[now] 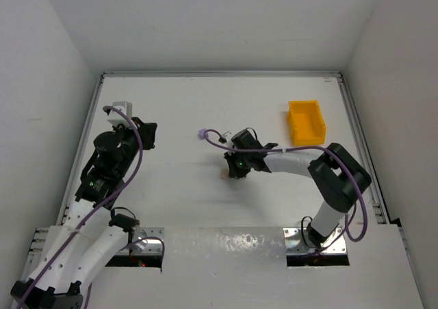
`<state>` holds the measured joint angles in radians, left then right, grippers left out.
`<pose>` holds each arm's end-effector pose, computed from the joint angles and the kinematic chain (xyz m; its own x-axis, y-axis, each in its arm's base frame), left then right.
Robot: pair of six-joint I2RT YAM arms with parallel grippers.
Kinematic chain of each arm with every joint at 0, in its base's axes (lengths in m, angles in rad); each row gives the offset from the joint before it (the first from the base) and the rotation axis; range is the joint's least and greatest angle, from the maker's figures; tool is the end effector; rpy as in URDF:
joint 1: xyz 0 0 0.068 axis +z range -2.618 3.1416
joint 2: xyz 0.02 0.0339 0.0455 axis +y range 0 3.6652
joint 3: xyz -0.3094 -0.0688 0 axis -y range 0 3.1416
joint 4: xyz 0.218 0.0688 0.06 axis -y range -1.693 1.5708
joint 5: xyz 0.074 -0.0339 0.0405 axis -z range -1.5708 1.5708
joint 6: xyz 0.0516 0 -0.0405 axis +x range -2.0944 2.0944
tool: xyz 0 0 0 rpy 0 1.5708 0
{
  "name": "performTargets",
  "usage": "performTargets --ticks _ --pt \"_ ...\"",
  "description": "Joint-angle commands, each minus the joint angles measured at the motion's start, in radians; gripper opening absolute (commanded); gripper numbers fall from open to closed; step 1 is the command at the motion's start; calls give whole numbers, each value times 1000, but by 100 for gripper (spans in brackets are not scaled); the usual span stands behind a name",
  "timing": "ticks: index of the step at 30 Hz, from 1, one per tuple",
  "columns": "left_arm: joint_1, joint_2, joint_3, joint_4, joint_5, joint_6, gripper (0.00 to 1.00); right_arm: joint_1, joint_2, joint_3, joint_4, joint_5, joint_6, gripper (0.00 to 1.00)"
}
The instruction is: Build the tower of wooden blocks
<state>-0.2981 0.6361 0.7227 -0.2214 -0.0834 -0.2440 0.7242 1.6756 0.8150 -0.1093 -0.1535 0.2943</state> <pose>0.1039 -0.0274 0.3591 -0.1763 -0.1977 -0.9643 0.1764 0.9574 -0.2285 0.2275 0.2117 0.1919 -0.8000 -0.3249 -0.5045 -0.5094 0.8121 0.2847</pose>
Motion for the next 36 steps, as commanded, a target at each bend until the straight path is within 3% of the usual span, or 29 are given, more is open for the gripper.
performTargets --ticks 1,4,6,8,11,17,22,33,36 --pt "16 -3 14 37 19 -1 10 27 53 107 97 -3 26 0" --pt "16 -10 14 37 14 -1 10 47 108 185 94 -12 19 5" --pt "16 -13 14 36 7 0 10 60 118 217 70 -5 -4 13" --pt "16 -18 12 34 2 -1 10 60 101 216 43 6 -23 32" --pt "17 -12 12 40 16 -1 10 60 23 185 5 46 -58 47" --pt "17 4 14 40 31 -5 10 37 -165 43 -44 187 -6 48" --pt "20 -7 14 40 25 -3 10 27 -223 -14 -104 249 87 76" --pt "20 -19 11 42 42 -6 10 20 -195 -89 -9 94 278 77" --pt "20 -26 11 42 39 -6 10 18 -156 -62 -24 66 282 82"
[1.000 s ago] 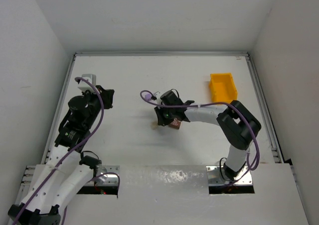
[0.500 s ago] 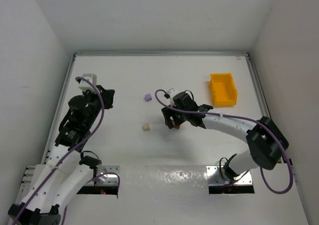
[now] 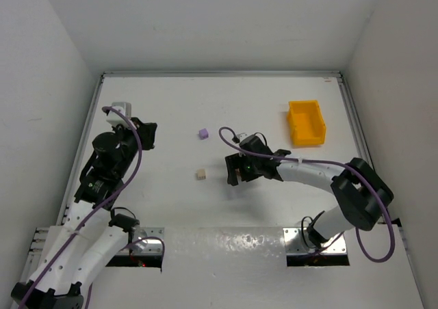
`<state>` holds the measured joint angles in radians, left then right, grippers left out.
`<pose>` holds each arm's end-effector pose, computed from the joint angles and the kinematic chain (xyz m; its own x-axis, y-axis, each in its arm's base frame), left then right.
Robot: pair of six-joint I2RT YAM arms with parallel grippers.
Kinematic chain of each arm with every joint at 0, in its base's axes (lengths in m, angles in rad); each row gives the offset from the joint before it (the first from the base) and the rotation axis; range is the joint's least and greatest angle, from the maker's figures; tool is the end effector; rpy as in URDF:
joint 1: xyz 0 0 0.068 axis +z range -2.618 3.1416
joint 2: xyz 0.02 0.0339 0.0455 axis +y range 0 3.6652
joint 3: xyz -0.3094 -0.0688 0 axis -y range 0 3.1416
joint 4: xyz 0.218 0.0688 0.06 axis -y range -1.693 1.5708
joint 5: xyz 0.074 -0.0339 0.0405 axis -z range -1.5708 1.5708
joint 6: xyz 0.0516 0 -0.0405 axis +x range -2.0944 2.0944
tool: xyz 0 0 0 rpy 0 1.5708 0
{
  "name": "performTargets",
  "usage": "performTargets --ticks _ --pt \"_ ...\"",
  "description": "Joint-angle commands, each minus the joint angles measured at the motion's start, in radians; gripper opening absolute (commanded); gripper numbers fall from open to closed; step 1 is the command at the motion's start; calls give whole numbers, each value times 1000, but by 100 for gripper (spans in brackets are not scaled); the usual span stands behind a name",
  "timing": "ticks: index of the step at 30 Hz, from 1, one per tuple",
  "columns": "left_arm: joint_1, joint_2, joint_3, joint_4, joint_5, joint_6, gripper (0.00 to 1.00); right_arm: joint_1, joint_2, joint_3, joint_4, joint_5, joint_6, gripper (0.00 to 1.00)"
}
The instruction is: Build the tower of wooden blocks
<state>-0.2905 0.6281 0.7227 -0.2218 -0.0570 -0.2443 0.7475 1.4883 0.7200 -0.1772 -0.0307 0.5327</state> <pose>0.1019 -0.0274 0.3597 -0.1740 -0.2000 -0.9642 0.1955 0.9526 -0.2329 0.1943 0.1823 0.2117 -0.8640 -0.1087 -0.4916 -0.2947 0.9009 0.3187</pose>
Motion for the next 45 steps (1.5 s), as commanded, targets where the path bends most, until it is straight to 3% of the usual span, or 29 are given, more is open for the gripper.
performTargets --ticks 1,12,23,33,35,36,37,40,45 --pt "13 -19 11 42 13 -7 10 -5 42 42 45 -73 41 82" --pt "7 -27 7 42 17 -9 10 -10 153 137 24 63 -48 82" --pt "5 -8 9 50 28 -10 10 -10 248 229 13 64 -105 82" --pt "5 4 14 52 20 -10 11 -20 89 248 -85 98 -177 83" --pt "4 7 14 53 22 -10 11 -43 57 205 -61 115 -172 75" --pt "4 12 14 53 22 -10 11 -87 32 191 -45 112 -166 64" --pt "4 13 14 53 23 -10 11 -117 23 177 -38 80 -159 33" --pt "2 18 14 56 29 -10 11 -200 16 134 -16 34 -151 4" --pt "4 16 15 53 25 -10 11 -209 43 125 -9 35 -177 0"
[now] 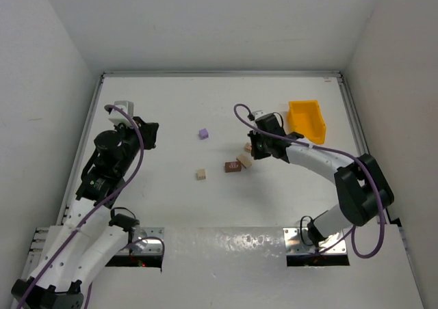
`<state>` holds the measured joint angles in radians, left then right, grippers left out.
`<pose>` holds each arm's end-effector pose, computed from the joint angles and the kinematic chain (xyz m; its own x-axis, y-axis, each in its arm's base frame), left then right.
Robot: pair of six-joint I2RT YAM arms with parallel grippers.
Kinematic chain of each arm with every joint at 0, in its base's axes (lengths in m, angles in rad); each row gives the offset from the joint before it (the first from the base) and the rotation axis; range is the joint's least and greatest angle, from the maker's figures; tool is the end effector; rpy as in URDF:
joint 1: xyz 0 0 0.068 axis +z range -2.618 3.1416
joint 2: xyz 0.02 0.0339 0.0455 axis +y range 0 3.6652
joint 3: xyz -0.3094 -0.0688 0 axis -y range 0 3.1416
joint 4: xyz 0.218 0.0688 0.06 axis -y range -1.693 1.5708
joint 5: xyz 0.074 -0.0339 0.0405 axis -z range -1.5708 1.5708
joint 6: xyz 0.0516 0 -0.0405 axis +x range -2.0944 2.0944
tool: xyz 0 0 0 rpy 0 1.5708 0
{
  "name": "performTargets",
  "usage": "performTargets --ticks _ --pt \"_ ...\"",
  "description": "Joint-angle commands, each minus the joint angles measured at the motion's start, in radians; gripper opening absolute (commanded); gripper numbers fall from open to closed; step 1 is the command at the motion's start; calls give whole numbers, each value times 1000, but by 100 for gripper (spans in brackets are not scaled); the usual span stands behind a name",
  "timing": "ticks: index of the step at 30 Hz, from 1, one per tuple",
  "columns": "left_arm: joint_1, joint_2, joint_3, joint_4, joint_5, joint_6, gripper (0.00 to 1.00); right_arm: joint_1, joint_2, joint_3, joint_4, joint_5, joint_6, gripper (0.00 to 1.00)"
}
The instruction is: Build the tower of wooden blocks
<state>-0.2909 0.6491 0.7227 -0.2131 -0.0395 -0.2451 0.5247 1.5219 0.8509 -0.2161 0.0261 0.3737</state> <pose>0.1068 -0.0298 0.3589 -0.1897 -0.1963 -0.9620 0.2094 0.9492 -0.2350 0.2536 0.1452 0.2366 -0.8023 -0.0427 -0.5955 -0.2080 0.9549 0.2118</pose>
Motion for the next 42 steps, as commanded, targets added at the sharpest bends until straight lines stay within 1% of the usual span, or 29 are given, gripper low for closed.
performTargets --ticks 1,2,5,7,9,12,14,19,28,32,35,36,38,39,42 --pt "4 -3 15 44 7 -11 11 14 21 -7 41 -23 -21 0" --pt "4 -3 15 44 9 -10 11 14 29 -6 52 -23 -36 9" --pt "4 0 14 44 12 -11 11 12 64 11 50 -44 -73 43" --pt "4 6 14 47 13 -11 11 14 86 20 37 -57 -97 45" --pt "3 9 14 44 16 -10 11 12 95 30 23 -29 -110 45" --pt "2 3 14 43 12 -10 11 12 115 50 -5 -29 -145 46" --pt "2 0 14 41 10 -8 11 12 132 62 -11 -58 -157 47" --pt "6 1 14 38 6 -8 11 12 167 74 -2 -110 -150 47" --pt "7 4 14 40 6 -6 11 12 218 91 20 -98 -145 48" --pt "7 0 14 38 6 -6 11 11 236 100 30 -84 -139 46" --pt "7 0 14 38 7 -8 11 12 241 97 38 -80 -133 40" --pt "9 0 14 40 7 -6 11 14 239 96 40 -66 -131 32" --pt "7 -2 14 40 7 -8 11 12 215 80 37 -39 -121 26" --pt "7 -3 14 38 7 -8 11 12 201 74 37 -29 -119 24" --pt "7 -6 14 40 13 -6 11 12 130 60 1 20 -111 23"
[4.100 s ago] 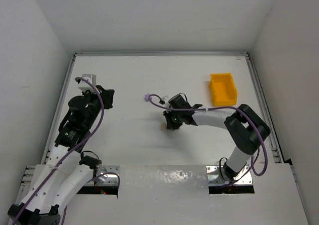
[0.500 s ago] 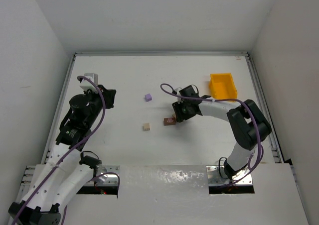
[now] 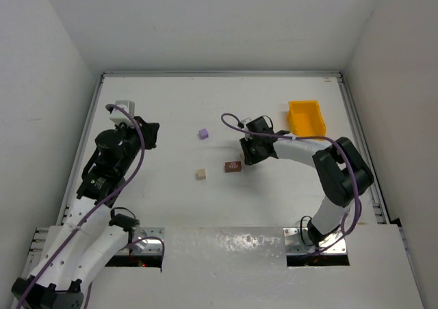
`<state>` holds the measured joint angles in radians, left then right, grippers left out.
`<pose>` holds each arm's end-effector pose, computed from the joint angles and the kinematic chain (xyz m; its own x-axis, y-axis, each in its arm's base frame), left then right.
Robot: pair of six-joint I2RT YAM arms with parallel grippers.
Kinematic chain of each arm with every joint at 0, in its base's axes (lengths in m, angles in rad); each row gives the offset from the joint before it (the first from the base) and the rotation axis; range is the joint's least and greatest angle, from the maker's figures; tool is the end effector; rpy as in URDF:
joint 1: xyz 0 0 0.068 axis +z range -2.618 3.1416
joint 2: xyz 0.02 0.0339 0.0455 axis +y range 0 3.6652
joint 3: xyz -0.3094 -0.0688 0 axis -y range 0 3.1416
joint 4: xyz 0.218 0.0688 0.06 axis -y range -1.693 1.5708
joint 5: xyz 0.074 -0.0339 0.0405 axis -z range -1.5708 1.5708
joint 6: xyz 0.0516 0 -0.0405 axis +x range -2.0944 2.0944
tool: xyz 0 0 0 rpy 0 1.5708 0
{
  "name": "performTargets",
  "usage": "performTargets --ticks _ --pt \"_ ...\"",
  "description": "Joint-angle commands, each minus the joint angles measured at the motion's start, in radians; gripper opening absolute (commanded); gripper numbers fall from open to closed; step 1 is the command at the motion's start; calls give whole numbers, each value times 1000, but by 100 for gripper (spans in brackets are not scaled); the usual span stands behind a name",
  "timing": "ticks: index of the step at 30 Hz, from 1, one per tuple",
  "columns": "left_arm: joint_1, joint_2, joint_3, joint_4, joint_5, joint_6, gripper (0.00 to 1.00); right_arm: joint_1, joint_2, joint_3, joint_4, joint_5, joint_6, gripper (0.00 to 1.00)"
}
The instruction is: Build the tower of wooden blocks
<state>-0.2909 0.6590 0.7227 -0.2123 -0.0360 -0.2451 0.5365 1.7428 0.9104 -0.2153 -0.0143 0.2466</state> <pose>0.1091 -0.0307 0.3581 -0.1989 -0.1936 -0.9607 0.2106 0.9490 -0.2348 0.2805 0.1677 0.1887 -0.8483 -0.2205 -0.4814 -0.3198 0.9380 0.1340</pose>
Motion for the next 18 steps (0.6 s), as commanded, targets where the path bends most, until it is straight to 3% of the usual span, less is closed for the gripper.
performTargets --ticks 1,9,18 --pt "7 -19 14 40 10 -6 11 0 -112 -8 -9 80 26 23" --pt "6 -65 17 39 4 -8 11 34 -322 -70 -68 117 160 23" --pt "-63 -189 32 -8 -36 -10 11 195 -338 -99 -45 192 403 20"
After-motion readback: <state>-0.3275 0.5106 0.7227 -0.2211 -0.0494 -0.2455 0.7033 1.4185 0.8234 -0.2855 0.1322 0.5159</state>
